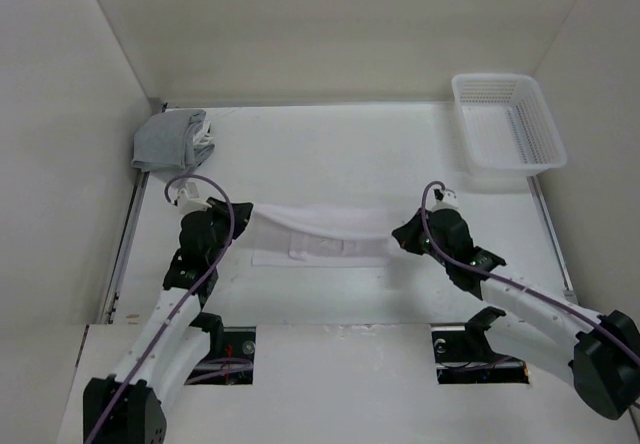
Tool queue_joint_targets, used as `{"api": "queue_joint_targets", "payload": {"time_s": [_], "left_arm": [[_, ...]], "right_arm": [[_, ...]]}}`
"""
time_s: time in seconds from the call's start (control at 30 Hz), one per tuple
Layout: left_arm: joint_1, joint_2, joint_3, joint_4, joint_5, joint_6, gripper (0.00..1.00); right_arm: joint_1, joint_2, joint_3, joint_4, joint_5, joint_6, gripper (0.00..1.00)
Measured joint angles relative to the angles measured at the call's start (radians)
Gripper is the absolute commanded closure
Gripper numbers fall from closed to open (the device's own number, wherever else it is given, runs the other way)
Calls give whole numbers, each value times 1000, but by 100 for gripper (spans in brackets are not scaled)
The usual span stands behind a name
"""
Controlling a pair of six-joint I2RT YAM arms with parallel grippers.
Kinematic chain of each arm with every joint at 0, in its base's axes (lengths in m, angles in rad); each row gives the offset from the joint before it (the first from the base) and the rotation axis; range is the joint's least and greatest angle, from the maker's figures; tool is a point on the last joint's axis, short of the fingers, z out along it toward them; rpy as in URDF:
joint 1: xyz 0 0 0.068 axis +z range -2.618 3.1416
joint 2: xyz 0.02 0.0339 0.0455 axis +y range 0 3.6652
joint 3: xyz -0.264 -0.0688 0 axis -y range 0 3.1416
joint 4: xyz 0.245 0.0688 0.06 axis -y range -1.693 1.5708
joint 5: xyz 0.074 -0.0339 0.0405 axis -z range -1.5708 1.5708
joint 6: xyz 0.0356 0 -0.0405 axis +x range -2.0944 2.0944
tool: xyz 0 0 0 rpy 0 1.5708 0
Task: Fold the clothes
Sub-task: Fold the tank top
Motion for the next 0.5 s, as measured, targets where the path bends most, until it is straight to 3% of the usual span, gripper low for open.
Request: {"api": "queue_joint_targets", "payload": {"time_s": [0.33, 0.4, 0.43, 0.47, 0.5], "left_arm": [[-5, -332, -93, -299, 32, -12, 98], [0, -357, -107, -370, 32, -15, 93], [3, -365, -111, -402, 31, -15, 88], [7, -372, -116, -430, 29, -16, 73], [14, -380, -124, -473, 27, -19, 72]], "right_arm": [[112, -106, -77, -136, 68, 124, 99], [138, -93, -87, -150, 72, 154, 98], [148, -84, -91, -156, 72, 168, 95], [158, -72, -96, -158, 73, 182, 72], [170, -55, -108, -167, 73, 204, 72]]}}
